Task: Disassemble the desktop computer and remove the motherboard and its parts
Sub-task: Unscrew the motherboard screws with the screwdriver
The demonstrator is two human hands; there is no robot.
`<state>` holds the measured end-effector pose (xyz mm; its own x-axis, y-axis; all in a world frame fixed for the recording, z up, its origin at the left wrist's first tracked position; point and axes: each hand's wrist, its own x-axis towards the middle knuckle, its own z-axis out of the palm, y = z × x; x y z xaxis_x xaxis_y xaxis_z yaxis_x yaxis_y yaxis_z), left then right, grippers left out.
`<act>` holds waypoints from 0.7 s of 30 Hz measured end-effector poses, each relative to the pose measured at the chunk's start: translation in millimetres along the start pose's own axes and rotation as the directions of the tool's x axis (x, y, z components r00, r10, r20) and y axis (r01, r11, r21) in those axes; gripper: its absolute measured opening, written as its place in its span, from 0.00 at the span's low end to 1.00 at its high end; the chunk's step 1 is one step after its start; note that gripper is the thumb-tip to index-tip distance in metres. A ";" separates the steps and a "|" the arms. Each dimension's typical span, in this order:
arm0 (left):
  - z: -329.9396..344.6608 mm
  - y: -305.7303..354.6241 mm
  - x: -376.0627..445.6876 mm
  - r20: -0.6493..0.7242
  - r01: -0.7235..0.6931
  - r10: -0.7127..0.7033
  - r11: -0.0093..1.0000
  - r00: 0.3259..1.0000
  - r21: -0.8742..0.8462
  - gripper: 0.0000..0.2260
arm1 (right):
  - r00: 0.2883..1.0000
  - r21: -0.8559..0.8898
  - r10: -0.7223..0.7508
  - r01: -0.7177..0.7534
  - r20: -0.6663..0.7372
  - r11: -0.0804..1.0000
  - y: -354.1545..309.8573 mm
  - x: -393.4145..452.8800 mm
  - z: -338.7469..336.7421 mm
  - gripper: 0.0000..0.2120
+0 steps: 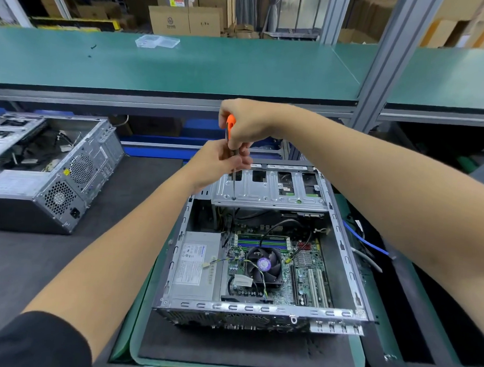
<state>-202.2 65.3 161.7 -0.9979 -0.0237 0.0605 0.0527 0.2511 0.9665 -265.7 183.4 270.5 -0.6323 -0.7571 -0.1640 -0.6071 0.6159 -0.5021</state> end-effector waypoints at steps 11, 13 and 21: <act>9.4 1.4 10.1 -0.214 -0.006 0.052 0.978 0.976 0.208 0.07 | 0.980 -0.063 0.048 -0.061 -0.193 0.996 11.2 9.6 13.0 0.15; 4.6 1.8 8.2 -0.072 -0.058 0.066 0.992 0.995 0.110 0.05 | 0.987 -0.048 0.058 -0.066 -0.149 0.997 8.8 6.9 9.3 0.14; -0.3 2.5 8.5 -0.166 0.001 0.016 0.995 0.986 0.097 0.10 | 0.994 0.064 0.023 -0.017 -0.104 0.998 6.8 3.5 7.0 0.19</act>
<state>-210.5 65.4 164.7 -0.9767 -0.1804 0.1162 0.0481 0.3439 0.9378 -268.7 183.5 260.6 -0.6929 -0.7158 -0.0865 -0.5645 0.6132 -0.5526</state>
